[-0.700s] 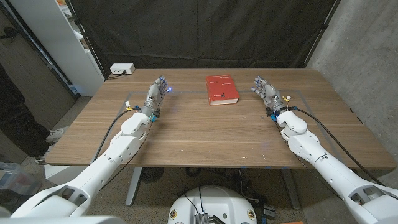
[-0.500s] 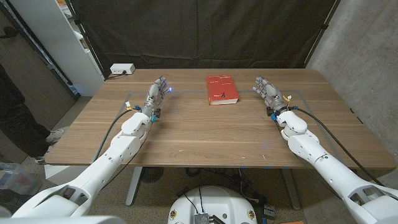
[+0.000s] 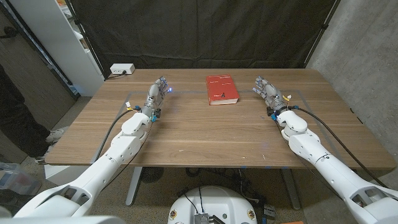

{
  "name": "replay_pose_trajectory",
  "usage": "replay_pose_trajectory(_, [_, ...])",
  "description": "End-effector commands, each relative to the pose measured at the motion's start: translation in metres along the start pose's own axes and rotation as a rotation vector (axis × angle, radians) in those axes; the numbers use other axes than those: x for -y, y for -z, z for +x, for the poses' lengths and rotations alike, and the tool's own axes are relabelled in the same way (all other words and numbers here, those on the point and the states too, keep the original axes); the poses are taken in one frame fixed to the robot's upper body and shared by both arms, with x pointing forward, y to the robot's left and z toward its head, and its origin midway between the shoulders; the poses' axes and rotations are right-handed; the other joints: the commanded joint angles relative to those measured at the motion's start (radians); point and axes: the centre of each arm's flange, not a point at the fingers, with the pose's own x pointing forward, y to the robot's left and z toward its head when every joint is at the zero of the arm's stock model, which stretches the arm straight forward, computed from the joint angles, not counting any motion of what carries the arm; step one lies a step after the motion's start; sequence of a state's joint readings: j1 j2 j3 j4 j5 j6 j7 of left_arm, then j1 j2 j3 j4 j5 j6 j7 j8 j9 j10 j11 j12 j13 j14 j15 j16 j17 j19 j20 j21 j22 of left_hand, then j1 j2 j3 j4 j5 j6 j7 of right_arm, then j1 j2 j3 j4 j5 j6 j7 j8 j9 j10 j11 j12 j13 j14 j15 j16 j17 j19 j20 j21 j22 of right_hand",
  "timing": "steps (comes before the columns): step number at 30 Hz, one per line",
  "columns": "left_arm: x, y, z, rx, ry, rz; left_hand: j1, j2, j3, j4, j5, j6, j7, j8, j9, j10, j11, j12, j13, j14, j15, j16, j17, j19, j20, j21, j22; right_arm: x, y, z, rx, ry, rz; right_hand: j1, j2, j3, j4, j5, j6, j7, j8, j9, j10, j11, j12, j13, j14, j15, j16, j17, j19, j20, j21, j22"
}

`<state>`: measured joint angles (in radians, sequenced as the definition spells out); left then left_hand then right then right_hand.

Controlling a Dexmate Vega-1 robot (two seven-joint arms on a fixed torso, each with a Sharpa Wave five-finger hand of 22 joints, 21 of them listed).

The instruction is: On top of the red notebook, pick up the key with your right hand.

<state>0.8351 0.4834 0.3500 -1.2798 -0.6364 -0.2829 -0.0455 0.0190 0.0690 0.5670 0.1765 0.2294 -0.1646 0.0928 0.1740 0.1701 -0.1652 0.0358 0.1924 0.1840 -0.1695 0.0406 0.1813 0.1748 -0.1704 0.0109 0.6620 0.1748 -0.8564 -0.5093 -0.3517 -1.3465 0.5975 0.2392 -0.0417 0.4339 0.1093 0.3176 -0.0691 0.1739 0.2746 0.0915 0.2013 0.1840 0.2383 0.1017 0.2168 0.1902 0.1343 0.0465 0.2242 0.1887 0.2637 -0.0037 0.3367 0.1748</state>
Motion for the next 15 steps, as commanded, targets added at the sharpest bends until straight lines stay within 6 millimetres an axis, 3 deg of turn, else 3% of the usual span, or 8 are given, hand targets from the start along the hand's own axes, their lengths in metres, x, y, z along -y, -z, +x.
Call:
replay_pose_trajectory(1, [0.000, 0.002, -0.001, -0.005, 0.004, -0.001, -0.001, 0.093, 0.005, -0.002, 0.004, -0.006, -0.001, 0.006, 0.002, -0.007, -0.001, 0.007, 0.003, -0.067, 0.002, 0.005, 0.001, -0.103, 0.003, 0.000, 0.004, -0.001, -0.009, -0.003, -0.005, 0.018, -0.060, 0.007, -0.003, -0.002, -0.010, 0.006, 0.022, 0.004, 0.012, 0.003, 0.027, 0.009, 0.010, 0.006, 0.028, 0.006, 0.015, 0.009, 0.014, 0.002, 0.003, 0.003])
replay_pose_trajectory(8, [0.000, 0.001, -0.002, -0.005, 0.006, 0.001, -0.001, 0.093, 0.004, -0.001, 0.004, -0.007, 0.000, 0.006, 0.002, -0.008, 0.001, 0.007, 0.003, -0.067, 0.002, 0.005, 0.001, -0.103, 0.003, -0.002, 0.004, -0.002, -0.017, -0.004, -0.019, 0.025, -0.129, 0.009, -0.004, -0.006, -0.018, 0.006, 0.045, 0.003, 0.018, 0.006, 0.053, 0.020, 0.020, 0.011, 0.067, 0.004, 0.031, 0.021, 0.028, 0.016, 0.003, 0.006])
replay_pose_trajectory(15, [0.000, 0.004, -0.003, -0.008, 0.006, -0.003, -0.002, 0.093, 0.003, -0.001, 0.004, -0.007, 0.000, 0.006, 0.002, -0.008, 0.000, 0.007, 0.003, -0.067, 0.002, 0.005, 0.001, -0.102, 0.004, -0.003, 0.004, -0.004, -0.029, -0.004, -0.052, 0.026, -0.217, 0.033, -0.009, -0.004, -0.040, 0.009, 0.046, -0.005, 0.016, 0.008, 0.067, 0.019, 0.027, 0.018, 0.101, 0.005, 0.045, 0.032, 0.043, 0.032, 0.005, 0.008])
